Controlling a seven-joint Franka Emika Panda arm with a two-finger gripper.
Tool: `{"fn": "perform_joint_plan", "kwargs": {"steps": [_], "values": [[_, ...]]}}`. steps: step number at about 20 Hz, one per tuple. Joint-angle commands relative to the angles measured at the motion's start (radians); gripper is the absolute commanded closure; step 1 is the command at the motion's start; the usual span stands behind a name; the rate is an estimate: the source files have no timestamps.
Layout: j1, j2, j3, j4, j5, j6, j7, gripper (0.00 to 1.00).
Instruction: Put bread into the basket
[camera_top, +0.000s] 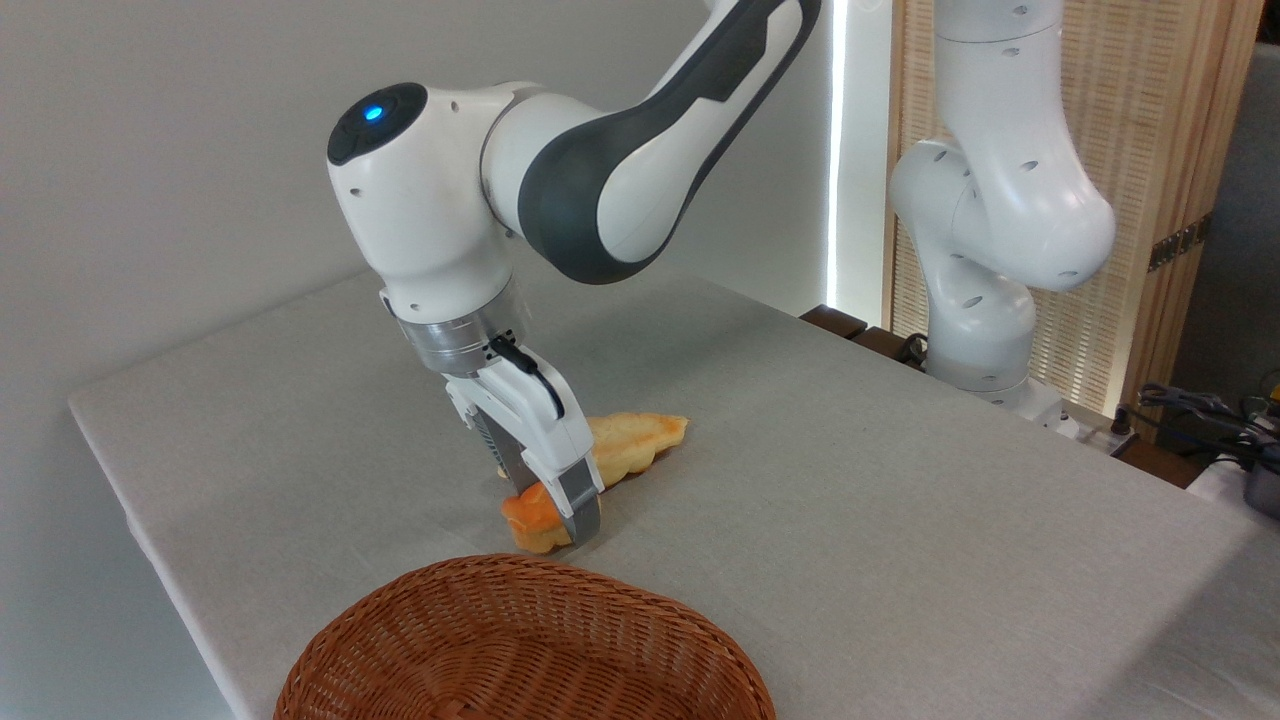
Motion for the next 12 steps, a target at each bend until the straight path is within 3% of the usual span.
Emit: {"fn": "perform_joint_plan", "kwargs": {"steps": [1, 3, 4, 6, 7, 12], "values": [[-0.005, 0.016, -0.005, -0.002, -0.004, 0.012, 0.014, 0.0], [-0.005, 0.021, -0.007, -0.002, -0.001, 0.024, 0.015, 0.01], [-0.005, 0.019, -0.007, -0.002, -0.001, 0.023, 0.015, 0.15], [-0.005, 0.019, -0.007, -0.002, -0.001, 0.024, 0.015, 0.6], [-0.005, 0.019, -0.007, -0.002, -0.001, 0.023, 0.017, 0.66], [-0.005, 0.019, -0.007, 0.0, -0.001, 0.026, 0.017, 0.68]]}}
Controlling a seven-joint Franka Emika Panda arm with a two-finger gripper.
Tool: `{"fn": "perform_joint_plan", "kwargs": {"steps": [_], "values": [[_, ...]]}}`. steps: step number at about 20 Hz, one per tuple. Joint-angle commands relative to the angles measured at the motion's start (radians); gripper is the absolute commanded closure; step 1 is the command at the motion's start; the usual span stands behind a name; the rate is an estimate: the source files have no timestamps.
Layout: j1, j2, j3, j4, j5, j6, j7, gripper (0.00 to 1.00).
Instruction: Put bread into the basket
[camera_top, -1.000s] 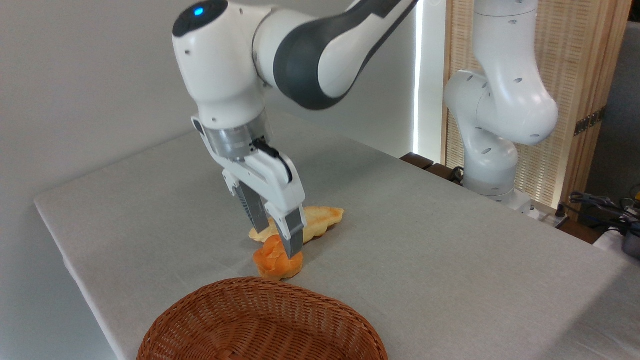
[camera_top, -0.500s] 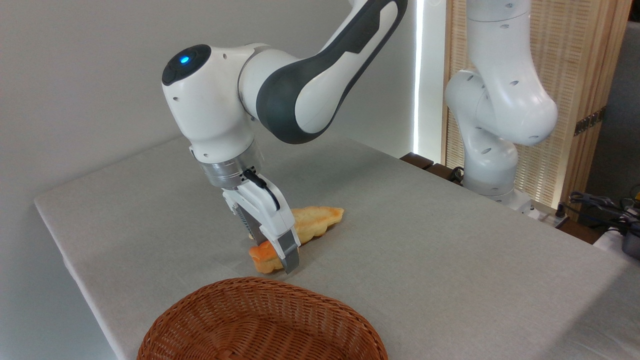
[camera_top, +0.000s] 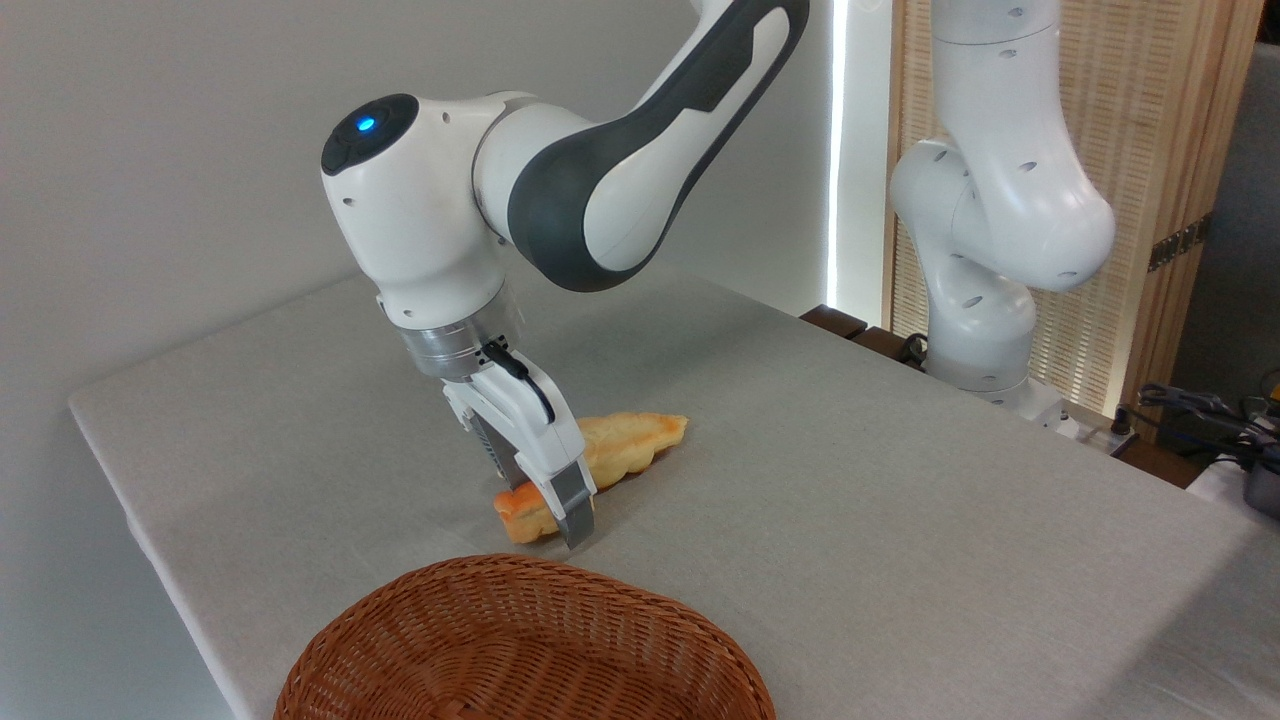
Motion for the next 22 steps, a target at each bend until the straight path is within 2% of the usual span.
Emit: {"fn": "perform_joint_plan", "kwargs": {"steps": [1, 7, 11, 17, 18, 19, 20, 21, 22], "values": [[-0.002, 0.007, 0.003, 0.0, -0.001, 0.017, 0.017, 0.68], [0.0, -0.002, 0.005, 0.012, -0.005, 0.015, 0.015, 0.68], [0.001, -0.027, 0.012, 0.086, -0.008, -0.029, 0.015, 0.67], [0.03, -0.027, 0.048, 0.181, -0.01, -0.011, 0.017, 0.64], [0.032, -0.024, 0.051, 0.189, -0.007, -0.002, 0.017, 0.59], [0.032, -0.024, 0.065, 0.195, -0.004, 0.029, 0.017, 0.42], [0.033, -0.024, 0.08, 0.195, 0.002, 0.065, 0.014, 0.06], [0.033, -0.02, 0.086, 0.195, 0.007, 0.101, 0.011, 0.0], [0.035, -0.019, 0.1, 0.195, 0.006, 0.125, 0.006, 0.0]]}}
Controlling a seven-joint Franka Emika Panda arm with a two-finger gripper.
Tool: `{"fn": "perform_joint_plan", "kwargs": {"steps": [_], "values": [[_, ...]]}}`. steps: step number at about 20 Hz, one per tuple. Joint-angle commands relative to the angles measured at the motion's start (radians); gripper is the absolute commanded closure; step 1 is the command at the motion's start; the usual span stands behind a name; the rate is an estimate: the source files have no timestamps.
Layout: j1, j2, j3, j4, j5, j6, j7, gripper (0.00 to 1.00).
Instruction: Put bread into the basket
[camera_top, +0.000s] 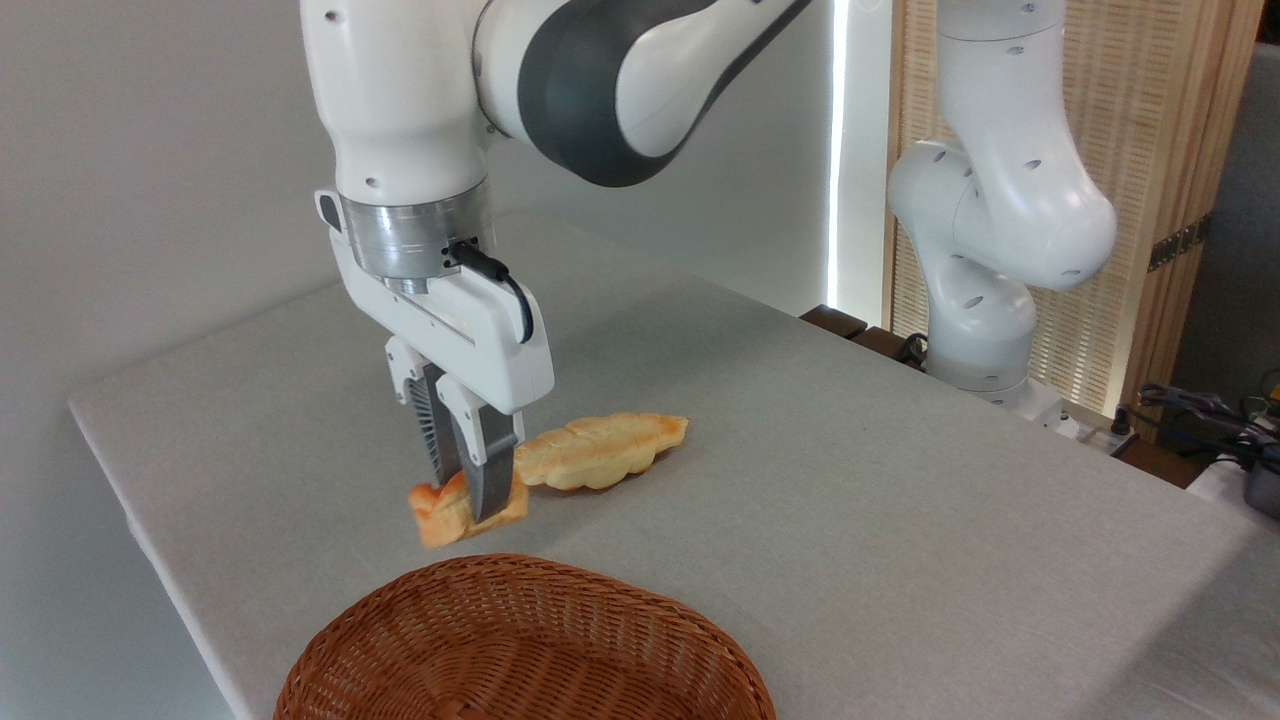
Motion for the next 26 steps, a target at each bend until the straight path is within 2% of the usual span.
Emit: {"fn": "perform_joint_plan", "kwargs": {"steps": [1, 16, 21, 23, 26], "values": [[0.001, 0.011, 0.046, 0.014, 0.005, 0.078, 0.006, 0.0], [-0.002, 0.001, 0.04, 0.022, 0.007, 0.067, 0.0, 0.0], [-0.013, -0.018, 0.028, 0.105, 0.007, -0.098, -0.014, 0.0], [-0.013, -0.018, 0.009, 0.105, 0.01, -0.155, -0.07, 0.0], [-0.013, -0.018, 0.009, 0.105, 0.021, -0.161, -0.11, 0.0]]}}
